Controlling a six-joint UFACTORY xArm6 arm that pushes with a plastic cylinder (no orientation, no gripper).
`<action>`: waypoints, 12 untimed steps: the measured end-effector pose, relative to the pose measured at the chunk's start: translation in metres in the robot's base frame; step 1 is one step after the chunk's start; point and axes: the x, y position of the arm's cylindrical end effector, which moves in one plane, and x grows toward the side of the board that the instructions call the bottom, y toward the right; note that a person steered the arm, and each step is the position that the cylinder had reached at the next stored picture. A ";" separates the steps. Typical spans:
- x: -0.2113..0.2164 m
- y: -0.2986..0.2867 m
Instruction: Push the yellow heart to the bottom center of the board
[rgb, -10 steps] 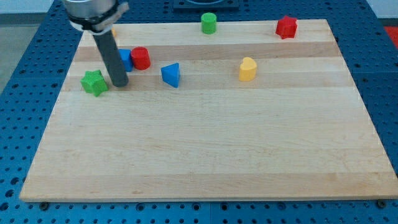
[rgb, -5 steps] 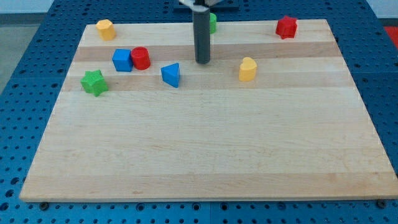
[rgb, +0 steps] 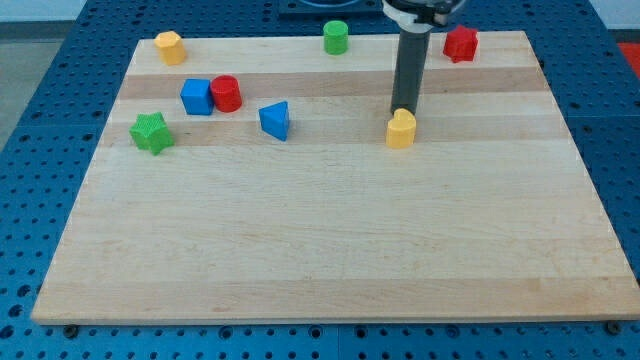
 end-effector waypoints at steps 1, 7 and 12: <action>0.021 0.002; 0.149 -0.026; 0.114 -0.180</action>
